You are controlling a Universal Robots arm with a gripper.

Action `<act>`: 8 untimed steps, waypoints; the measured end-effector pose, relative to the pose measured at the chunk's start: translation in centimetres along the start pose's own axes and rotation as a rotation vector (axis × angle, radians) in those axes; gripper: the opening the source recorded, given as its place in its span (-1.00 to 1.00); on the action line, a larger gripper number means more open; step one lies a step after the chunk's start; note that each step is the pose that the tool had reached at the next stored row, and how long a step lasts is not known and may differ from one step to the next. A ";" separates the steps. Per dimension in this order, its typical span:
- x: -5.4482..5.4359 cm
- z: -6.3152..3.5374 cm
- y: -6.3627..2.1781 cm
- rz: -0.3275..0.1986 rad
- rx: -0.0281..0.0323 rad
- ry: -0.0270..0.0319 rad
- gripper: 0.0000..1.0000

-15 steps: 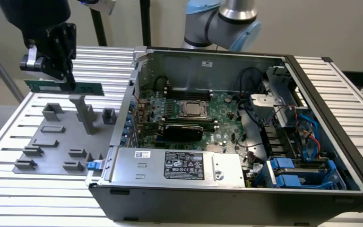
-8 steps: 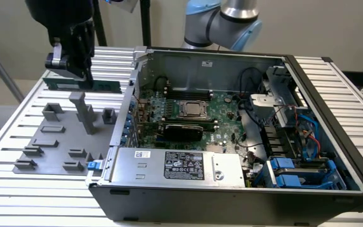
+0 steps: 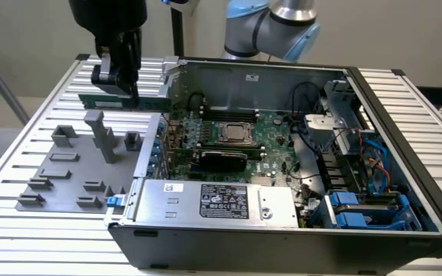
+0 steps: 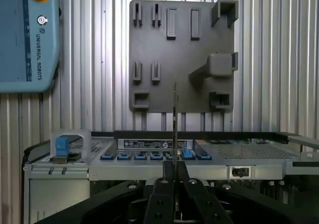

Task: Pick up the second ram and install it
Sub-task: 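Pick up the second ram and move it above second insertion slot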

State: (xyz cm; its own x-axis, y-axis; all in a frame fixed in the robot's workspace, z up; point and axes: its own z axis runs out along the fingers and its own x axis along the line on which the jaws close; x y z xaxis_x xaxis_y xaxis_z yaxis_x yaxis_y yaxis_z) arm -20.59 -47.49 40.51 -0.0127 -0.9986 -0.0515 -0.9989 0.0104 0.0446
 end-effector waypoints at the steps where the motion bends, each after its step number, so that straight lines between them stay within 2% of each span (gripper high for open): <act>1: 0.0 -0.02 -0.45 0.000 0.0001 -0.0008 -0.73; 8: 0.0 -0.16 -3.61 0.000 -0.0001 -0.0057 -0.73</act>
State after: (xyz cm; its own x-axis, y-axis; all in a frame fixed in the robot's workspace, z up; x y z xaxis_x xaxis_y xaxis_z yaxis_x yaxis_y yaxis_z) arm -16.97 -47.49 40.51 -0.0127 -0.9983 -0.0572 -0.9989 0.0101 0.0447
